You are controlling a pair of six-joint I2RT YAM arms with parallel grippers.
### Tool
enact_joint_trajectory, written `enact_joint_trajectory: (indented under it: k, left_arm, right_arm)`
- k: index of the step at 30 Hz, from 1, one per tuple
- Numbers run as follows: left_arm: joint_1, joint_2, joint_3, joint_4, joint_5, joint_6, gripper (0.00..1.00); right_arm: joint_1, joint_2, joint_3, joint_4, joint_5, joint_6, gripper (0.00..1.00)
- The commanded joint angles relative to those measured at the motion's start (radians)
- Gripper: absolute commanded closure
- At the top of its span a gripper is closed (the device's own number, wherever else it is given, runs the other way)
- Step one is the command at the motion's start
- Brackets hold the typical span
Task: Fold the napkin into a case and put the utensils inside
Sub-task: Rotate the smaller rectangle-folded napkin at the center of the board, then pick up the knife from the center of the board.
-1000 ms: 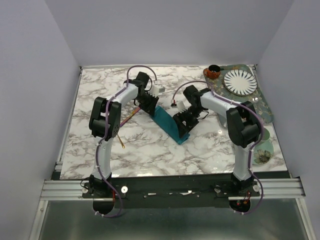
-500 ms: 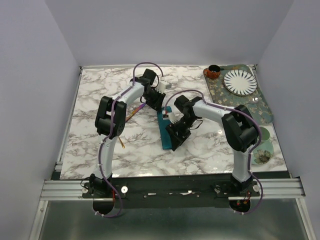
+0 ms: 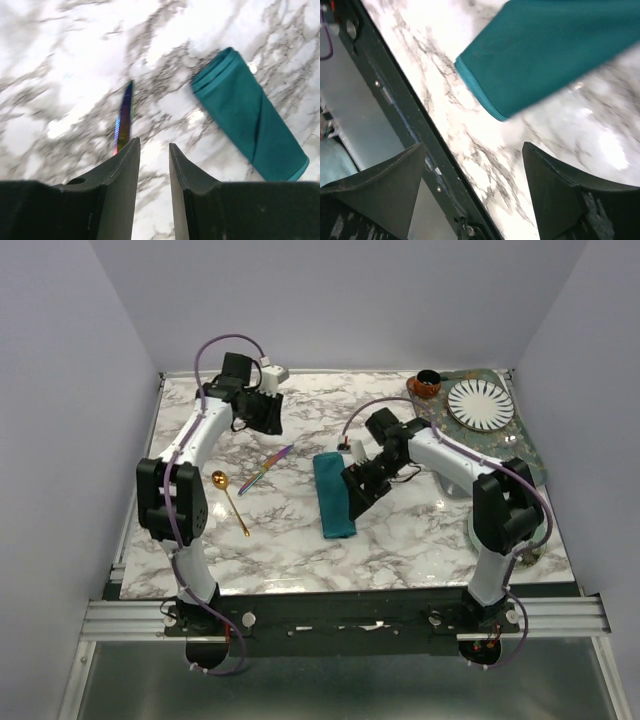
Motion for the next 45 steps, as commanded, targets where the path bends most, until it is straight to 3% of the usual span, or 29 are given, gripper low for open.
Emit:
enact_joint_trajectory:
  k: [1, 6, 11, 14, 35, 45]
  left_arm:
    - [0.037, -0.09, -0.053, -0.097, -0.123, 0.048, 0.59]
    - [0.045, -0.043, -0.054, -0.238, -0.199, 0.139, 0.56]
    - [0.042, 0.03, -0.025, -0.25, -0.307, 0.151, 0.54]
    - [0.037, 0.077, -0.012, -0.258, -0.343, 0.147, 0.58]
    - [-0.005, 0.253, 0.017, -0.236, -0.32, 0.127, 0.56]
    - [-0.033, 0.259, -0.027, -0.207, -0.34, 0.056, 0.76]
  right_arm:
    - [-0.095, -0.104, 0.031, -0.006, 0.128, 0.011, 0.13]
    - [-0.172, -0.122, 0.051, -0.006, 0.209, 0.001, 0.11]
    - [-0.194, -0.136, 0.032, -0.003, 0.254, -0.015, 0.09]
    - [-0.195, -0.138, 0.017, 0.0, 0.254, -0.012, 0.07]
    - [-0.201, -0.093, 0.003, 0.023, 0.231, -0.001, 0.07]
    - [-0.203, -0.018, 0.058, 0.068, 0.192, 0.045, 0.07]
